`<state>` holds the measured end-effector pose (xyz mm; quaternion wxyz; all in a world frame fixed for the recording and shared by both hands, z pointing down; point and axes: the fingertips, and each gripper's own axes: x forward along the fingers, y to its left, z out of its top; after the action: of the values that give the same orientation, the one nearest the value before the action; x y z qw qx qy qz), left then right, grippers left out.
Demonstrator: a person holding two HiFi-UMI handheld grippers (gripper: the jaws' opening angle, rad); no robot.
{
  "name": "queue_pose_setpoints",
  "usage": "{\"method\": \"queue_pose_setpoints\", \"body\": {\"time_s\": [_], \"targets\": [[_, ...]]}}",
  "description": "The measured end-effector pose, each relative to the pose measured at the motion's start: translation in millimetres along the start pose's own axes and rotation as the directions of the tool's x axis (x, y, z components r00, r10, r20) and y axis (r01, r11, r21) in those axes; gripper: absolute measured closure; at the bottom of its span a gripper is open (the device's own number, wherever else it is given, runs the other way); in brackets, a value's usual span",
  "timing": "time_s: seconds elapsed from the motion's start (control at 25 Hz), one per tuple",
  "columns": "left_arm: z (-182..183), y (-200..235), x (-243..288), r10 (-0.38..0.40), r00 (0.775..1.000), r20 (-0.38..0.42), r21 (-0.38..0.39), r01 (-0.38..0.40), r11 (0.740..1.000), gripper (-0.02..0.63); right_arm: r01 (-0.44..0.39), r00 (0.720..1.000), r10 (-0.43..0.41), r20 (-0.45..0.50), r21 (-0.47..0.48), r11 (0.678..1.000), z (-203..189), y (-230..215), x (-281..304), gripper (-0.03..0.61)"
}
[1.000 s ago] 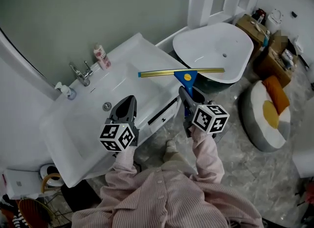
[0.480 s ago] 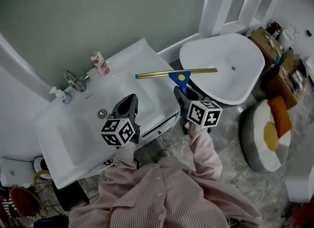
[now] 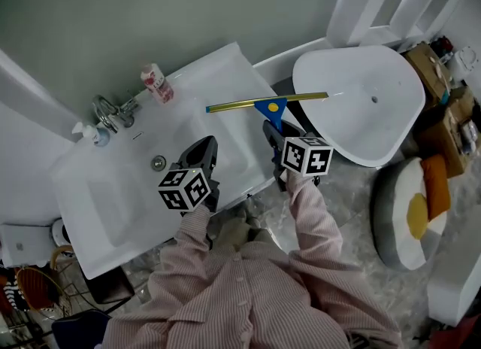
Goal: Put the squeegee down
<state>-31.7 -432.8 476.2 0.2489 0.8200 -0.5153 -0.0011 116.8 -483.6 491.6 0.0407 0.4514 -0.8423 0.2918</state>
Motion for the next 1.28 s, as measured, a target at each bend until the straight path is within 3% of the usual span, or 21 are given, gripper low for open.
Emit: {"method": "queue_pose_setpoints", "body": {"time_s": [0.6, 1.28], "targets": [[-42, 46, 61, 0.006, 0.990, -0.138, -0.152, -0.027, 0.988, 0.612, 0.097, 0.966, -0.092, -0.242, 0.008, 0.995, -49, -45, 85, 0.449], [-66, 52, 77, -0.005, 0.982, -0.190, -0.198, -0.033, 0.980, 0.612, 0.158, 0.923, -0.168, -0.346, -0.058, 0.986, -76, -62, 98, 0.449]]}}
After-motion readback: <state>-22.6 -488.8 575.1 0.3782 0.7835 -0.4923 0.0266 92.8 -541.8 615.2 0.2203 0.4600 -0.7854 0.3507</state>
